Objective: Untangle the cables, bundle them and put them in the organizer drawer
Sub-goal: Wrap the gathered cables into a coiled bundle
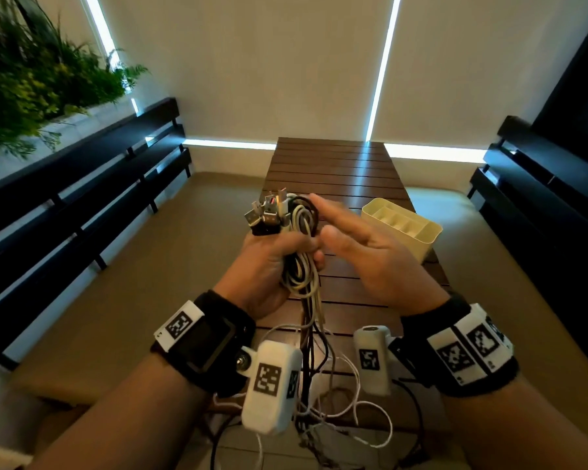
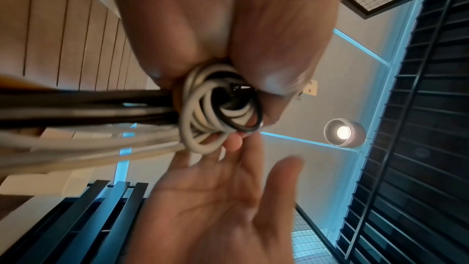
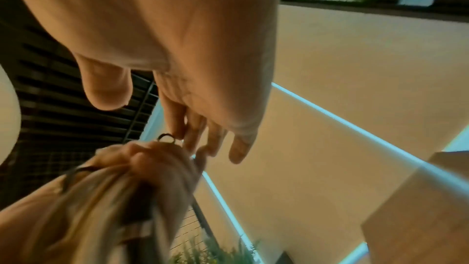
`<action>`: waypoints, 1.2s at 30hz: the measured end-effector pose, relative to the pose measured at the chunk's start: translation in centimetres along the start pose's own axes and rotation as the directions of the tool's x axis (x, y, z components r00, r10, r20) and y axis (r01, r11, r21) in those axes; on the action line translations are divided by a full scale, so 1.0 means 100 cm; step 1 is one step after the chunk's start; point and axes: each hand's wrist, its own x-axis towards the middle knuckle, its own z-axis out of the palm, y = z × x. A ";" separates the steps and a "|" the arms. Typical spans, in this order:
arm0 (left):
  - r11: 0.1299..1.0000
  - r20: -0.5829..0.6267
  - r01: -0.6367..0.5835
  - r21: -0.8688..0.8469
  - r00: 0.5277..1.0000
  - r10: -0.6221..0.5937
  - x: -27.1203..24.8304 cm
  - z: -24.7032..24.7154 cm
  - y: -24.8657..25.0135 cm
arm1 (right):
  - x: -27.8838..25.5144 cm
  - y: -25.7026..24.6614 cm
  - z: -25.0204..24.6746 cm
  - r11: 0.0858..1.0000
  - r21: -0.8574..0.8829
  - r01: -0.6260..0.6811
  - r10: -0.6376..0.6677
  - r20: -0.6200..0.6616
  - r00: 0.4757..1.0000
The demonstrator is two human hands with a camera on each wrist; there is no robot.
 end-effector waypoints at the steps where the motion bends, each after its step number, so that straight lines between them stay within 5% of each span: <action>1: 1.000 0.014 -0.002 0.004 1.000 0.002 0.000 0.001 0.000 | 0.001 -0.004 0.004 0.999 -0.044 0.010 -0.009 0.033 0.999; 6: 0.998 0.051 0.019 -0.067 0.999 -0.016 -0.001 0.000 -0.002 | 0.011 -0.014 0.014 0.951 -0.308 0.015 0.034 0.155 0.987; 10: 0.998 0.064 -0.002 -0.057 0.998 0.006 -0.001 -0.004 -0.004 | 0.015 -0.012 0.012 0.939 -0.345 -0.001 0.047 0.124 0.991; 14: 0.997 0.043 0.000 0.076 0.999 -0.003 0.002 -0.007 -0.001 | 0.011 -0.004 0.016 0.990 -0.134 0.031 -0.052 -0.159 0.986; 18: 0.991 0.033 -0.005 0.131 0.999 0.001 0.003 -0.006 0.001 | 0.014 0.004 0.010 0.999 -0.030 0.040 -0.046 -0.238 0.970; 23: 0.994 0.063 -0.011 0.112 0.998 0.004 0.006 -0.001 0.003 | 0.015 0.005 0.002 0.986 -0.127 0.110 -0.136 -0.218 0.966; 26: 0.995 0.066 -0.065 0.080 0.996 0.060 0.009 0.003 0.005 | 0.009 0.011 0.011 0.985 0.163 0.050 -0.022 -0.170 0.985; 29: 0.992 0.013 -0.093 0.082 0.996 0.093 0.012 0.005 0.007 | 0.003 0.024 0.026 0.894 0.423 -0.149 0.147 0.038 0.988; 32: 0.992 -0.013 -0.112 0.063 0.994 0.113 0.016 0.002 0.013 | -0.005 0.037 0.038 0.929 0.211 -0.304 0.275 0.157 0.949; 36: 0.995 -0.008 -0.105 0.002 0.994 0.105 0.014 -0.006 0.023 | -0.011 0.048 0.034 0.923 -0.244 -0.298 0.316 0.037 0.948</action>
